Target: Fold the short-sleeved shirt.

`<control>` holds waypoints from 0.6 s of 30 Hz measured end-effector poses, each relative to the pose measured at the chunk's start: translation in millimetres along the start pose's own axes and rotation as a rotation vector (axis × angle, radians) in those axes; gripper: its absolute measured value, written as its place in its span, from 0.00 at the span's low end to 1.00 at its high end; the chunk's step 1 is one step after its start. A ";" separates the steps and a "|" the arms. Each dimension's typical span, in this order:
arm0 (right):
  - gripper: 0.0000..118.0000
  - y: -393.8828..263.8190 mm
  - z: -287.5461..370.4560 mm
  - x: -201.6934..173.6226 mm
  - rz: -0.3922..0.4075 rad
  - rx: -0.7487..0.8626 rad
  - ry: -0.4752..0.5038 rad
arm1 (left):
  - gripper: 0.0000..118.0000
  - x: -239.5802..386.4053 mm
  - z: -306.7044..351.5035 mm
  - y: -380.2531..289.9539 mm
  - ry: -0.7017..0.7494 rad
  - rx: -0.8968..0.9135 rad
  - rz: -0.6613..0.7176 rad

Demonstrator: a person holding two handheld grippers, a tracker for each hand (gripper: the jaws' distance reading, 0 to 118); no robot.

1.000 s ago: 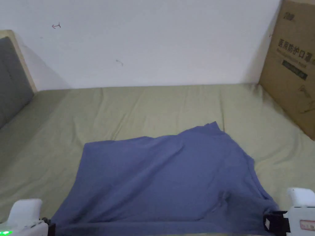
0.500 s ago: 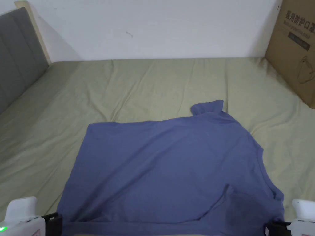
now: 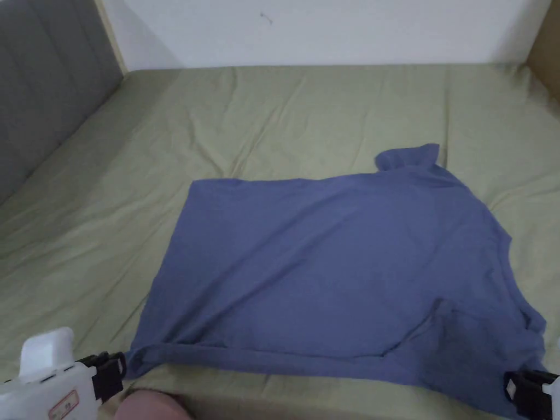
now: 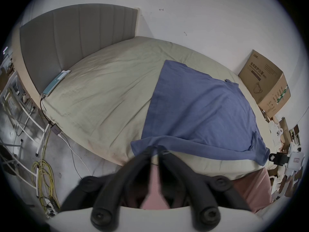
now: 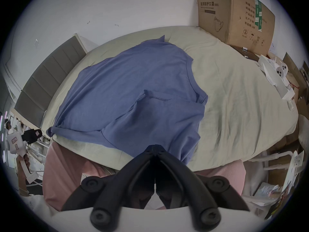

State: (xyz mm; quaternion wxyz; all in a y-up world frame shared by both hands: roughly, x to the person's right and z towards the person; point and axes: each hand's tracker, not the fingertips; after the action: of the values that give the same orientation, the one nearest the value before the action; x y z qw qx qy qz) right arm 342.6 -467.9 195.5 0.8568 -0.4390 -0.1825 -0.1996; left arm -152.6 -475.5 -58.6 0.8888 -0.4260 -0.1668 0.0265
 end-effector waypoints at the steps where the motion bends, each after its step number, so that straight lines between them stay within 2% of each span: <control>1: 0.00 -0.2 0.2 1.5 -0.013 0.000 0.006 | 0.60 -2.4 -4.0 3.6 0.006 -0.015 -0.002; 2: 0.00 -1.1 0.3 1.9 -0.020 -0.001 0.007 | 0.82 -5.0 -9.7 4.4 0.006 -0.019 -0.002; 3: 0.00 -0.4 0.0 2.9 -0.022 0.000 0.004 | 0.91 -8.2 -16.9 4.8 0.000 -0.021 -0.001; 6: 0.00 2.2 -3.9 4.6 -0.005 -0.014 -0.025 | 0.89 -4.1 -28.4 12.3 0.008 -0.048 -0.017; 7: 0.00 2.6 -5.8 5.7 -0.002 -0.019 -0.029 | 0.88 -2.7 -11.0 5.4 0.018 -0.066 -0.028; 8: 0.00 3.0 -8.2 7.2 -0.005 -0.029 -0.030 | 0.84 1.1 -28.3 6.2 0.017 -0.081 -0.039; 9: 0.00 2.0 -10.8 8.8 -0.010 -0.038 -0.022 | 0.70 7.3 -30.7 0.9 0.020 -0.111 -0.060; 10: 0.00 0.8 -13.3 9.4 -0.018 -0.047 -0.016 | 0.31 13.6 -31.3 -5.9 0.019 -0.115 -0.063; 11: 0.00 0.5 -15.6 10.2 -0.028 -0.059 -0.014 | 0.31 22.1 -32.3 -14.5 0.024 -0.140 -0.072; 12: 0.00 0.1 -16.8 10.9 -0.034 -0.066 -0.008 | 0.19 14.3 -78.4 4.3 0.045 -0.186 -0.071; 13: 0.00 -0.4 -16.0 10.3 -0.038 -0.070 -0.008 | 0.05 24.3 -77.2 -4.9 0.033 -0.169 -0.052; 15: 0.00 -3.4 -15.0 9.5 -0.035 -0.070 -0.011 | 0.03 54.1 -62.8 -30.7 0.054 -0.141 -0.064; 16: 0.00 -4.6 -13.3 9.2 -0.035 -0.071 -0.014 | 0.03 29.2 -66.5 -10.0 0.054 -0.137 -0.088; 18: 0.00 -7.8 -9.5 9.1 -0.035 -0.068 -0.008 | 0.03 52.1 -52.1 -33.5 0.046 -0.125 -0.086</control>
State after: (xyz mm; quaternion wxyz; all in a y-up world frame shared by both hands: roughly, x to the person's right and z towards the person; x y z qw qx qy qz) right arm 347.7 -481.6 200.0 0.8369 -0.4655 -0.1869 -0.2189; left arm -90.0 -525.9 -49.0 0.8645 -0.4734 -0.1657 -0.0320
